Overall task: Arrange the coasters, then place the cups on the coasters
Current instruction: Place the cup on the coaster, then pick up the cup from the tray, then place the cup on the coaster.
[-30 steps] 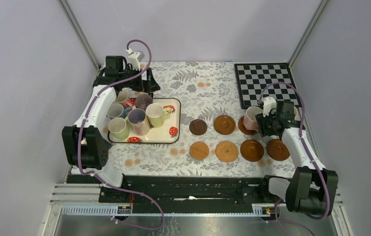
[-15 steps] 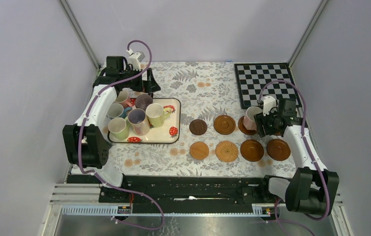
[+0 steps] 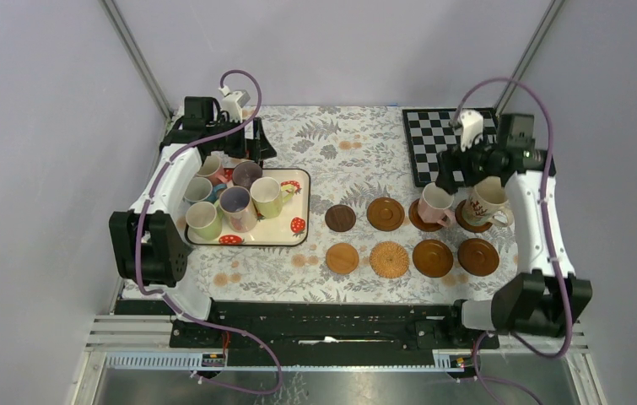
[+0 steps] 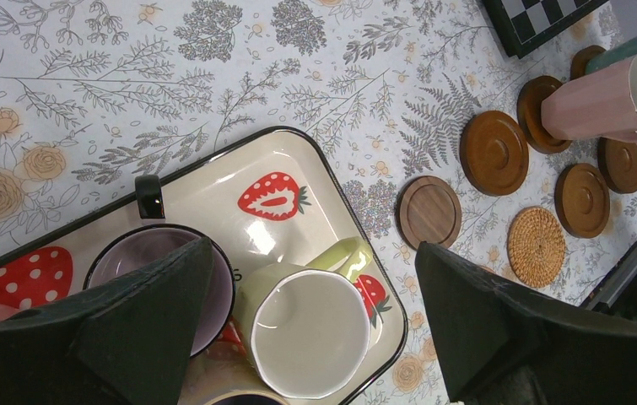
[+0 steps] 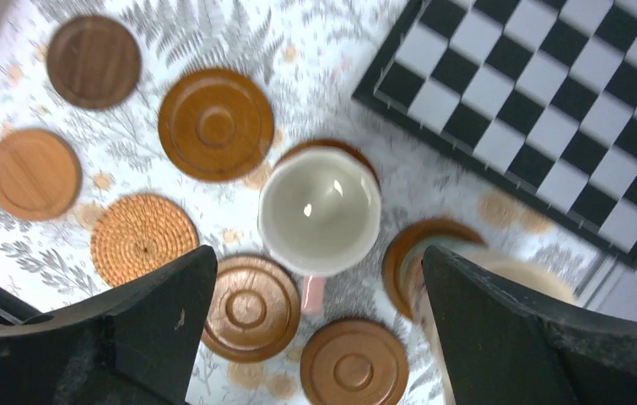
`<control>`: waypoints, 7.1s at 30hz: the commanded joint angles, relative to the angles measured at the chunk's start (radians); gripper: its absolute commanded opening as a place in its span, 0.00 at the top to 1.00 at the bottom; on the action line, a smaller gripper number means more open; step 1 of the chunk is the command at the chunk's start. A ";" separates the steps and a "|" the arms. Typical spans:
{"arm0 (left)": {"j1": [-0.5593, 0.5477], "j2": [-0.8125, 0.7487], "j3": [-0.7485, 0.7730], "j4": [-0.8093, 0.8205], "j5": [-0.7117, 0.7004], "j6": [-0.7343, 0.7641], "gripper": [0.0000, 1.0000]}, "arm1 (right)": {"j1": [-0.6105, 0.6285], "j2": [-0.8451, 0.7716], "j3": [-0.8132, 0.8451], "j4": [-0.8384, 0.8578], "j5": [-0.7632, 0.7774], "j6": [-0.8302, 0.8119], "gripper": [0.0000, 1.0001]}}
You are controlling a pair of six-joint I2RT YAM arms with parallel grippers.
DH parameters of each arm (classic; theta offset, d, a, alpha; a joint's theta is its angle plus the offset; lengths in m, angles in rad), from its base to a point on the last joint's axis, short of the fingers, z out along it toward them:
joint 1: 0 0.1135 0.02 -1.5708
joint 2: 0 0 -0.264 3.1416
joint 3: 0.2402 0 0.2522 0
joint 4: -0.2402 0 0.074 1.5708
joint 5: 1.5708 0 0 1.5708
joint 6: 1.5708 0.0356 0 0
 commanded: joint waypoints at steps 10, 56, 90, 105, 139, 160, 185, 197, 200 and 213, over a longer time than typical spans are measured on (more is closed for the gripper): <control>0.059 0.018 0.161 -0.166 0.007 -0.033 0.01 | 0.197 0.513 0.698 -0.204 -0.244 -0.030 0.00; 0.261 -0.254 -0.003 -0.166 -0.184 -0.144 0.01 | 0.923 1.126 0.985 0.026 -0.147 -0.395 0.41; 0.283 -0.224 -0.071 -0.058 -0.098 -0.198 0.01 | 0.910 1.015 0.894 0.146 -0.059 0.032 1.00; 0.284 -0.263 -0.146 0.048 -0.072 -0.234 0.01 | 0.855 0.547 0.246 0.705 0.122 0.283 1.00; 0.275 -0.120 -0.102 0.107 0.064 -0.352 0.01 | 0.565 -0.140 -0.456 0.647 0.448 0.494 1.00; 0.260 -0.127 -0.090 0.095 0.058 -0.334 0.01 | 0.550 -0.075 -0.551 0.772 0.448 0.519 1.00; 0.260 -0.125 -0.086 0.090 0.045 -0.332 0.01 | 0.550 -0.029 -0.570 0.789 0.448 0.549 0.95; 0.260 -0.114 -0.070 0.090 0.046 -0.336 0.01 | 0.550 -0.029 -0.569 0.779 0.419 0.532 0.82; 0.260 -0.106 -0.064 0.090 0.047 -0.335 0.01 | 0.550 -0.038 -0.570 0.761 0.419 0.526 0.81; 0.259 -0.096 -0.053 0.091 0.054 -0.337 0.01 | 0.550 -0.063 -0.579 0.716 0.407 0.474 0.57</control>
